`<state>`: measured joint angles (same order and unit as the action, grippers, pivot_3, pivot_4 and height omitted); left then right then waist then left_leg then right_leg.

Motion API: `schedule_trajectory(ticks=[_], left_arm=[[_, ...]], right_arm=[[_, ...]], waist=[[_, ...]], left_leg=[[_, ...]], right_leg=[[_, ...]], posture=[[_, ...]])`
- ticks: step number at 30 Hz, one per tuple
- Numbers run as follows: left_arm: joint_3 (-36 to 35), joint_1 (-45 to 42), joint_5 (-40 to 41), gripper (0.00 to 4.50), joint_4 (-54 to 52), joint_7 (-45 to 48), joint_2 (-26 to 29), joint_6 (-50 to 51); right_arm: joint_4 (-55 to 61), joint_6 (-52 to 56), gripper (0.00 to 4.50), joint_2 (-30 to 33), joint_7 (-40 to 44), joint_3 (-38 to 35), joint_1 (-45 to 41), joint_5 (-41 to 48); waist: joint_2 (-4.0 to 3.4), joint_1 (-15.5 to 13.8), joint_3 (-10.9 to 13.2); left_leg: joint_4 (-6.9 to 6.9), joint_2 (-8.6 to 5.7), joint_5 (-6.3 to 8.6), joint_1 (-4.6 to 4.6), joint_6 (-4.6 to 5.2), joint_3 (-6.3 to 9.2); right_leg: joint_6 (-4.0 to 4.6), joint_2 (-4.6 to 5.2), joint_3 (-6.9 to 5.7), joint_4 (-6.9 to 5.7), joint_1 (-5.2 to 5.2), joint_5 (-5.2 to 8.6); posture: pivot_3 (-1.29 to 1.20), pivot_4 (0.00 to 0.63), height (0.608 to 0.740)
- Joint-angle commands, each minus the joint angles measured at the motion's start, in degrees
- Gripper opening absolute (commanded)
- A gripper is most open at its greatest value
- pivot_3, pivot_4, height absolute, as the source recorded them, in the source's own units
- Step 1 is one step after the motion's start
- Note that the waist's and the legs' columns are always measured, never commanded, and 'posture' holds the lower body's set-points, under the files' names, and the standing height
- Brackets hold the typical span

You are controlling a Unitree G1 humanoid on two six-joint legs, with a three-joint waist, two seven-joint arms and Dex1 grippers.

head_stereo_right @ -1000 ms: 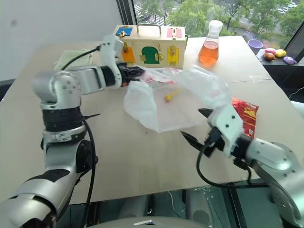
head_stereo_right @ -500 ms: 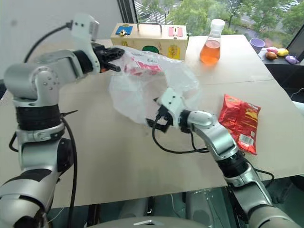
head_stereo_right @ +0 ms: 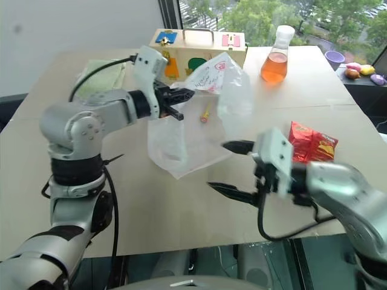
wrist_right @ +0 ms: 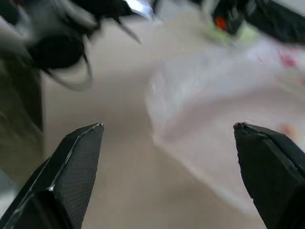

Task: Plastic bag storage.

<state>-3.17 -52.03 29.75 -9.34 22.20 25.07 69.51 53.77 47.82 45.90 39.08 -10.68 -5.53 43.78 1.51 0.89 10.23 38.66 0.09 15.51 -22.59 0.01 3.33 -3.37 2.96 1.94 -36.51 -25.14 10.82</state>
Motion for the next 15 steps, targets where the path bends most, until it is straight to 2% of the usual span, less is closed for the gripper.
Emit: schedule_trajectory(ticks=[1,3,6,10,15], left_arm=[[0.8,-2.2,-2.8,0.0,4.4,0.6,0.4,-5.6],[1.4,-2.8,-3.7,0.0,6.7,1.0,0.4,-7.3],[2.3,-3.1,-4.6,0.0,8.2,1.7,0.3,-9.1],[3.3,-3.3,-5.4,0.0,8.8,2.7,0.2,-10.3],[3.0,-3.8,-5.5,0.0,8.8,2.6,-0.3,-10.1]], right_arm=[[6.1,-4.3,4.41,7.2,-4.8,-5.7,16.3,-17.5],[5.8,-6.2,4.41,7.3,-9.7,-5.6,24.4,-25.9],[2.6,-9.7,4.41,6.3,-18.9,-0.8,31.8,-40.4],[-4.5,-13.2,4.41,2.8,-28.1,8.3,31.3,-54.2],[-15.5,-16.2,4.41,-3.3,-34.4,17.5,27.9,-65.1]], waist=[[0.0,-0.2,0.0],[0.07,-0.2,0.0],[0.07,-0.1,0.0],[0.11,-0.1,-0.1],[0.13,-0.1,-0.1]], left_leg=[[0.02,0.0,0.0,-0.01,0.0,0.0],[0.09,0.0,0.0,-0.02,0.0,-0.03],[0.26,-0.01,0.0,-0.04,-0.01,-0.18],[0.45,0.03,0.0,-0.02,-0.01,-0.33],[0.52,0.05,0.0,0.05,-0.01,-0.42]], right_leg=[[0.0,-0.01,0.0,0.0,0.01,0.0],[-0.04,0.0,0.02,0.01,0.04,0.02],[-0.07,0.0,0.16,0.01,0.04,0.02],[-0.16,-0.02,0.31,-0.05,0.03,0.07],[-0.27,-0.07,0.41,-0.14,0.03,0.13]], posture=[[0.0,0.15,0.74],[0.0,0.15,0.74],[0.0,0.15,0.74],[0.0,0.15,0.74],[0.0,0.15,0.74]])
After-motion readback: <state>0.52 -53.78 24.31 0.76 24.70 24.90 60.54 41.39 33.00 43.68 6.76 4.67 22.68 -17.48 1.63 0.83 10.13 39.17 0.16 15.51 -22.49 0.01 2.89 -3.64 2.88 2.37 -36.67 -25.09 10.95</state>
